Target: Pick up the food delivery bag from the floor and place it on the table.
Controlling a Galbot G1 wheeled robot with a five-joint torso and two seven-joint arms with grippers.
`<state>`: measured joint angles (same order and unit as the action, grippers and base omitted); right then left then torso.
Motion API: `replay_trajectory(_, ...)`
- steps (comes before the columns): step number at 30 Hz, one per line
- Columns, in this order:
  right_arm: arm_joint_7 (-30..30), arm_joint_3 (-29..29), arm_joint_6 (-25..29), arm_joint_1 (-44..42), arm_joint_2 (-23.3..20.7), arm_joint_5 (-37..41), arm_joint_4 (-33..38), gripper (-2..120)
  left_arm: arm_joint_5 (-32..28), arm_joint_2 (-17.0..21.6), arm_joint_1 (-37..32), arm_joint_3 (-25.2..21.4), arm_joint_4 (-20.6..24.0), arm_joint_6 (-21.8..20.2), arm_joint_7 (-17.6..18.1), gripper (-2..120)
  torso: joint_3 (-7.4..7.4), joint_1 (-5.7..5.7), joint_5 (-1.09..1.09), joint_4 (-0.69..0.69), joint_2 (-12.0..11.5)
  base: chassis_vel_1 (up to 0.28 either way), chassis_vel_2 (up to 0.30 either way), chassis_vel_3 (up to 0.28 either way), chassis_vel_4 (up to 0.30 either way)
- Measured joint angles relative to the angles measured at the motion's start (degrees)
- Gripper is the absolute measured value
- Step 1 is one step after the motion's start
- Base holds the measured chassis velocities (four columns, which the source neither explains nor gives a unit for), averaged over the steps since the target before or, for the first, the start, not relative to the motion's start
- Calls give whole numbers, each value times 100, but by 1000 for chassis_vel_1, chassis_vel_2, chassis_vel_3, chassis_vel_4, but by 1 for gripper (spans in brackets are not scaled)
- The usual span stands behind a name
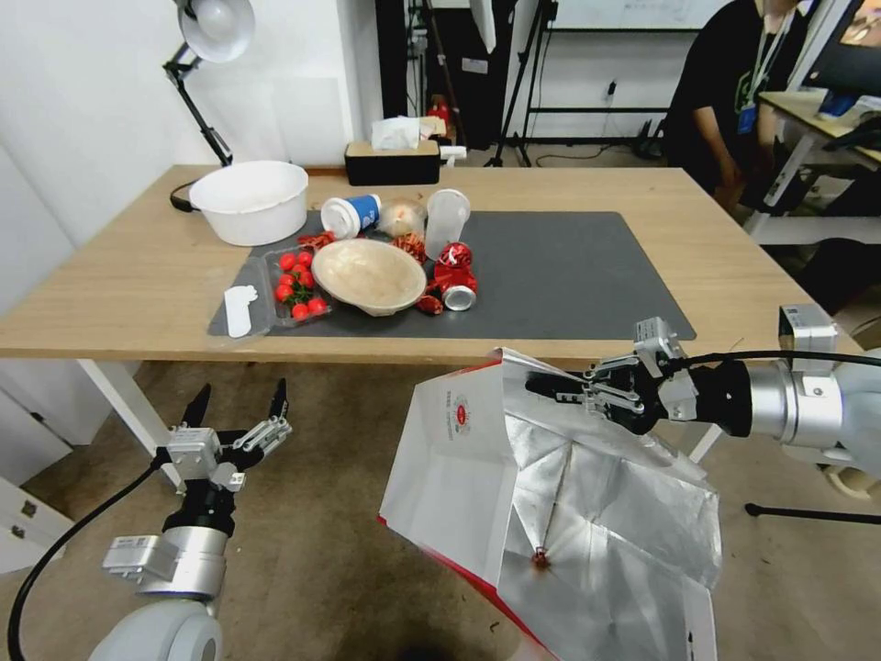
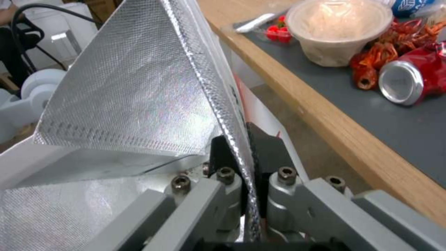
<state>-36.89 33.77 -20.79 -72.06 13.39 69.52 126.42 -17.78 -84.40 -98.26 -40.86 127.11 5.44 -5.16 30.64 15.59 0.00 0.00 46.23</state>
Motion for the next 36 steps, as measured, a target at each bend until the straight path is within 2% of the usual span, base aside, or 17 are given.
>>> replay_trajectory(8, 2, 0, 0, -4, 4, 0, 2, 0, 0, -7, 1, 0, 0, 0, 0, 100, 47, 36, 0, 0, 82, 0, 0, 0, 0)
replay_trajectory(15, 2, 0, 0, 0, 12, -1, -2, 0, -3, 6, 3, -2, -4, 0, 0, 100, 158, 109, 0, 0, 267, 0, 0, 0, 0)
replay_trajectory(17, 4, 0, 0, -10, 22, -9, -3, 0, -5, 7, 6, -2, -11, 0, 1, 100, 237, 165, 0, 0, 400, 0, 0, 0, 0)
replay_trajectory(36, 5, -1, 7, -9, 17, -23, -24, 0, -9, 14, 31, 1, -40, 0, 5, 100, 530, 395, 0, 0, 924, 0, 0, 0, 0)
